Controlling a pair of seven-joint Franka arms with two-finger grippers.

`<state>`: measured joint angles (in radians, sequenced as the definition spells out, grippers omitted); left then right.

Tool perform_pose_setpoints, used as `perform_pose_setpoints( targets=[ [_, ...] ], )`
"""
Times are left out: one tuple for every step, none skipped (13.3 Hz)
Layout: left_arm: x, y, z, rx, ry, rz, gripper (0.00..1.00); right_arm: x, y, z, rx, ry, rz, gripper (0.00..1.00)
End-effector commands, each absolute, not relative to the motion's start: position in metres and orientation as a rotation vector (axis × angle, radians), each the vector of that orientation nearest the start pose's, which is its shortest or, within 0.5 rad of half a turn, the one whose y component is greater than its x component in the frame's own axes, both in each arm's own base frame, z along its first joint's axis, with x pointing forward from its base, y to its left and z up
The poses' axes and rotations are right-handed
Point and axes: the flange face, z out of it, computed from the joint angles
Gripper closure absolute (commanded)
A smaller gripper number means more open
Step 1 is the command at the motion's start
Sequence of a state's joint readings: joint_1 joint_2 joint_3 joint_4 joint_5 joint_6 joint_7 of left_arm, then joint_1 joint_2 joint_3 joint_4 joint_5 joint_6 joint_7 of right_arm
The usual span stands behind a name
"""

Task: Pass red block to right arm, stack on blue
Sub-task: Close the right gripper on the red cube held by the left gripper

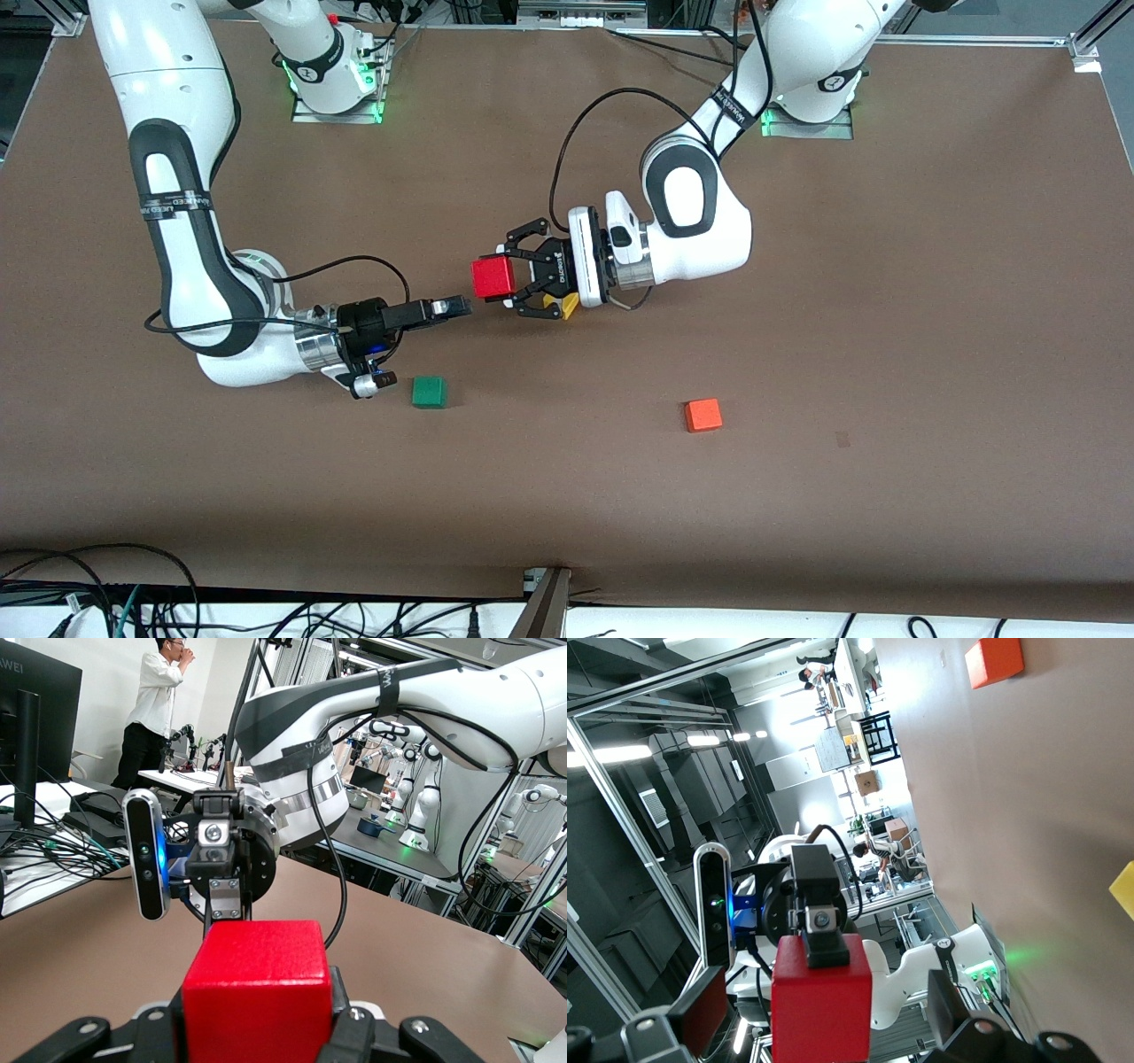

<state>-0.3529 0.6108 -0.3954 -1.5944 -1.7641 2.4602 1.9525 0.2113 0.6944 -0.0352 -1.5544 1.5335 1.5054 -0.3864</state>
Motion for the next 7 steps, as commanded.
perform_pose_setpoints(
  targets=[
    [0.562,-0.458,0.331,1.576,-0.978,1.012,1.00,0.635,0.241,0.298,-1.553,0.046,0.401,0.00],
    [0.562,-0.458,0.331,1.576,-0.978,1.012,1.00,0.634,0.243,0.297,-1.545,0.055,0.403,0.00],
    [0.562,-0.458,0.330,1.577,-0.977,1.010,1.00,0.632,0.247,0.298,-1.540,0.052,0.406,0.00],
    [0.562,-0.458,0.331,1.576,-0.978,1.012,1.00,0.631,0.248,0.298,-1.540,0.054,0.407,0.00],
    [0.562,-0.458,0.331,1.577,-0.977,1.011,1.00,0.629,0.248,0.300,-1.541,0.053,0.408,0.00],
    [0.562,-0.458,0.331,1.577,-0.975,1.011,1.00,0.627,0.252,0.300,-1.539,0.052,0.412,0.00],
    [0.563,-0.457,0.331,1.577,-0.977,1.013,1.00,0.625,0.257,0.300,-1.539,0.052,0.415,0.00]
  ],
)
